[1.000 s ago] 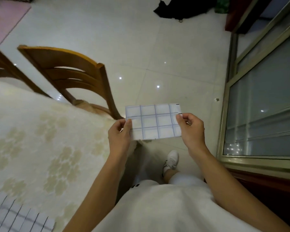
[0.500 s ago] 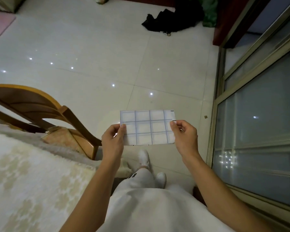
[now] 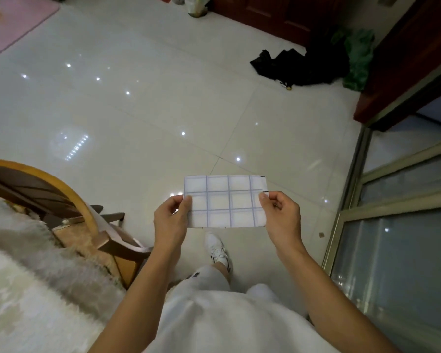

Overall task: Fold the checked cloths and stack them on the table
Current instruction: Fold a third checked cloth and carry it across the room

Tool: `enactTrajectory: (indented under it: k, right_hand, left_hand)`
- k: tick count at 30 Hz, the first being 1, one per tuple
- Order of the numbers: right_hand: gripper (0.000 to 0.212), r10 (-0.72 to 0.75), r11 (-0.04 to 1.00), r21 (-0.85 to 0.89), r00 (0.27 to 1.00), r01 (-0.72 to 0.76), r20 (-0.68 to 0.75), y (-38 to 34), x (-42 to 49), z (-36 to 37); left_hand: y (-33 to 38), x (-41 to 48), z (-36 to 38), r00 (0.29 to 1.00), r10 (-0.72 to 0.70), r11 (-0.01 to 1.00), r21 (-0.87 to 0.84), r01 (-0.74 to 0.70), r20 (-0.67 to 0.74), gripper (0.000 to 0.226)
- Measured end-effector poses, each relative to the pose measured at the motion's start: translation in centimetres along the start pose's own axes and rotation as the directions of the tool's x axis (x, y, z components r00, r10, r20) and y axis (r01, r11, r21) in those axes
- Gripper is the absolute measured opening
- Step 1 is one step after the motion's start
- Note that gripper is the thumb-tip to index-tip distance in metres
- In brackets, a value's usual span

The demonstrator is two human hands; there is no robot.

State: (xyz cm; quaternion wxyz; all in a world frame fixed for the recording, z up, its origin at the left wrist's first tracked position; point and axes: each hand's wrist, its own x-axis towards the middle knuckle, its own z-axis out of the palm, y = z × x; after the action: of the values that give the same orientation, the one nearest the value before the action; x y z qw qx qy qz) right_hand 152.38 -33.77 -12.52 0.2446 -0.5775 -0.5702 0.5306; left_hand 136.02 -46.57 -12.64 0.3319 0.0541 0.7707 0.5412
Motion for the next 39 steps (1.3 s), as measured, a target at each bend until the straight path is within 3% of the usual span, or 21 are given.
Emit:
enactTrajectory:
  k: [18,31,39]
  right_hand:
    - [0.013,-0.093,0.992,-0.057,0.948,0.115,0.303,-13.5,17.2,17.4]
    - [0.014,-0.141,0.968,-0.091,0.808,0.233,0.572,-24.8,32.7,34.2]
    - [0.016,-0.137,0.948,-0.118,0.714,0.295,0.686,-31.3,39.2,43.5]
  left_hand:
    - [9.1,17.8,-3.6,0.937,-0.154,0.973,-0.211,0.089,-0.315,0.019]
    - [18.3,34.6,-6.2,0.806,-0.222,0.962,-0.260,0.088,-0.549,0.024]
    - [23.2,42.7,-7.5,0.691,-0.305,0.927,-0.370,0.057,-0.656,0.028]
